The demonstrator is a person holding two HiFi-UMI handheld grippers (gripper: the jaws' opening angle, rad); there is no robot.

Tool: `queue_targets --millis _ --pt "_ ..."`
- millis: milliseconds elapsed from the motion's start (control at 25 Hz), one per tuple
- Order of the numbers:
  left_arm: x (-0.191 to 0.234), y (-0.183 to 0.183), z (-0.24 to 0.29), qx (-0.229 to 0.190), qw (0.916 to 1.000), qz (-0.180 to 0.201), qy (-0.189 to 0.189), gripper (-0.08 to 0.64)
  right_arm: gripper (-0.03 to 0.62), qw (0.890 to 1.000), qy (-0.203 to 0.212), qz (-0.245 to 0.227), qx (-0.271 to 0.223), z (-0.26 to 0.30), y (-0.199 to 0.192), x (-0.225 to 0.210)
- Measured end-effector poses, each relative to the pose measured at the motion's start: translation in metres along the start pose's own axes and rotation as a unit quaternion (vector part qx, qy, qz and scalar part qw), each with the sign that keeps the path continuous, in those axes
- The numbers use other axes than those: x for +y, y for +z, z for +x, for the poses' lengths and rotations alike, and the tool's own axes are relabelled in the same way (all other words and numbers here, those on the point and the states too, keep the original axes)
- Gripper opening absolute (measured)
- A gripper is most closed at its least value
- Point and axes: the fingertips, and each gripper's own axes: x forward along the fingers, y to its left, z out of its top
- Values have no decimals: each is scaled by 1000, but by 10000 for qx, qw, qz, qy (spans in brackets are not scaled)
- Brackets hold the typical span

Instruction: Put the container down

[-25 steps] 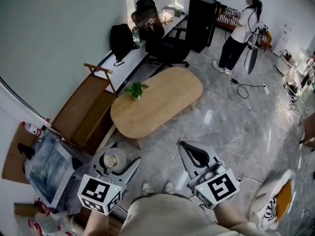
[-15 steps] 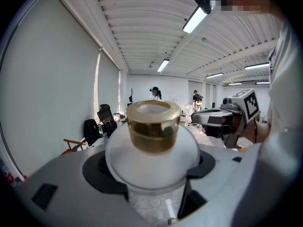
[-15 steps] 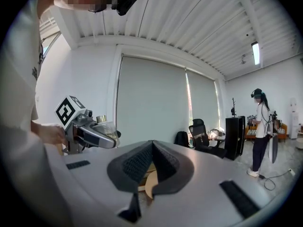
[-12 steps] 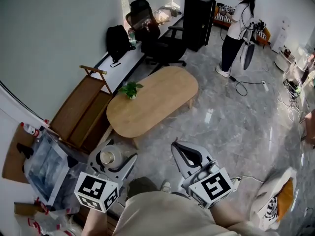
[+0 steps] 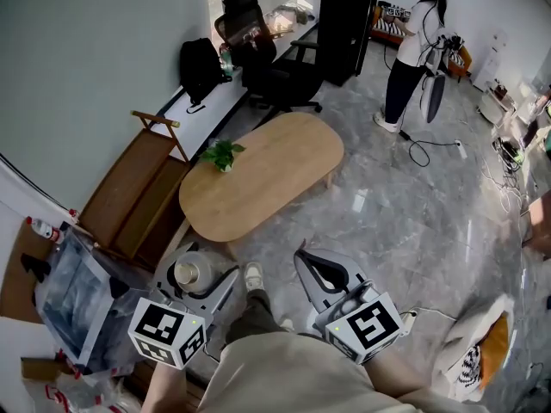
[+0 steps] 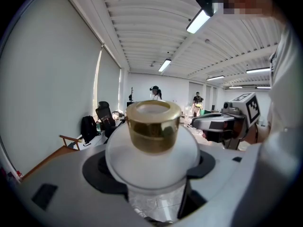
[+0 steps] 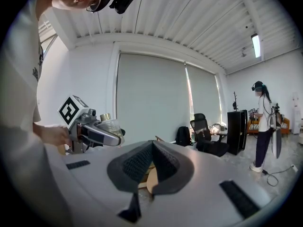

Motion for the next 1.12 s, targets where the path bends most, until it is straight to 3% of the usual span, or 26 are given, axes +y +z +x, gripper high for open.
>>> queue_targets --millis 360,800,1120 --pt "55 6 57 90 9999 -1 -136 334 -5 9997 -121 -63 226 71 -3 -46" --pt "159 37 140 169 9992 -1 -350 334 -5 9987 -265 -21 440 189 11 -107" --pt "238 68 186 186 9982 275 -506 334 -5 9976 -546 32 428 272 33 -148"
